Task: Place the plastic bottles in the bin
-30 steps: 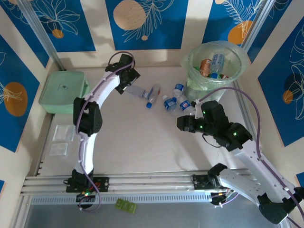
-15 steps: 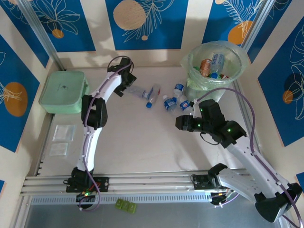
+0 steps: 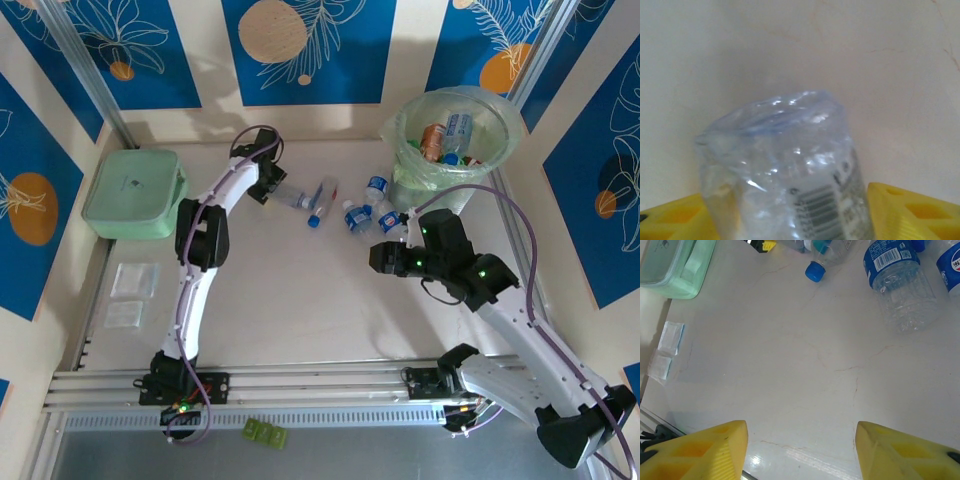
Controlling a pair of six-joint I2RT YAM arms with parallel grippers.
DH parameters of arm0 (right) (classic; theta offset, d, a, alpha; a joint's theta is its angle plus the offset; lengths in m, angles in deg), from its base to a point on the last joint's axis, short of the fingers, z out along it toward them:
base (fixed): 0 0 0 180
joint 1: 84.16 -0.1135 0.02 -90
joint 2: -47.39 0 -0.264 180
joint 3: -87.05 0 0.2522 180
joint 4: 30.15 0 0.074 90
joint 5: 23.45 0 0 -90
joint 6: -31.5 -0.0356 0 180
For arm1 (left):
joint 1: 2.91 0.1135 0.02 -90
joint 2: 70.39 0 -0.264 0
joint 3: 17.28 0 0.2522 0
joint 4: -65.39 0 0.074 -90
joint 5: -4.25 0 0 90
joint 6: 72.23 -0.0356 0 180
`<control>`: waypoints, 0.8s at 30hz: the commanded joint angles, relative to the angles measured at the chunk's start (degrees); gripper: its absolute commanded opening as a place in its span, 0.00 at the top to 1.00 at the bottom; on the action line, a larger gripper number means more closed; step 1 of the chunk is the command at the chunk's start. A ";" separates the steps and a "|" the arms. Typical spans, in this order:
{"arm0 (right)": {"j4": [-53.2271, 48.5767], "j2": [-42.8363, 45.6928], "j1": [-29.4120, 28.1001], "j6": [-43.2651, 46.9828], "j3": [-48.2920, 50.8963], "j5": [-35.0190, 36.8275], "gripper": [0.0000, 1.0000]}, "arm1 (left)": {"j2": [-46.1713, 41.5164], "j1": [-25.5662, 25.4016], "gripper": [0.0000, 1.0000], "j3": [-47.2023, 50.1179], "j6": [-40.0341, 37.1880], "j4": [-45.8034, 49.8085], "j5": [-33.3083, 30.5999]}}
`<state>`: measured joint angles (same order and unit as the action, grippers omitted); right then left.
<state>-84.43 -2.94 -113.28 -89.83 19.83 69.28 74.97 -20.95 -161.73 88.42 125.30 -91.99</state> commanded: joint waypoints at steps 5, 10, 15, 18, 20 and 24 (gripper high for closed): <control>-1.48 2.67 -0.92 -1.81 -0.37 -0.38 0.41 | -6.38 1.82 0.43 5.43 -1.39 -1.51 0.19; -3.13 3.52 -1.98 -2.02 -1.57 0.96 0.41 | -15.19 2.05 0.44 13.40 -3.11 -5.39 -1.36; -3.32 4.92 -3.02 -2.47 -2.15 1.21 0.41 | -24.14 2.13 0.47 21.07 -4.40 -7.90 -0.23; -4.42 4.62 -4.60 -2.44 -3.06 4.44 0.41 | -30.93 1.96 0.49 29.25 -4.38 -13.07 3.66; -6.51 3.26 -6.24 -3.20 -4.93 8.16 0.39 | -35.54 1.56 0.50 34.08 -5.04 -16.19 6.66; -5.31 2.62 -9.16 -2.41 -6.60 6.09 0.38 | -44.89 0.45 0.50 43.88 -8.24 -23.74 12.68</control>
<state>-89.34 -0.49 -121.04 -92.02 15.11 75.35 35.34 -19.77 -122.76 83.38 108.21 -85.58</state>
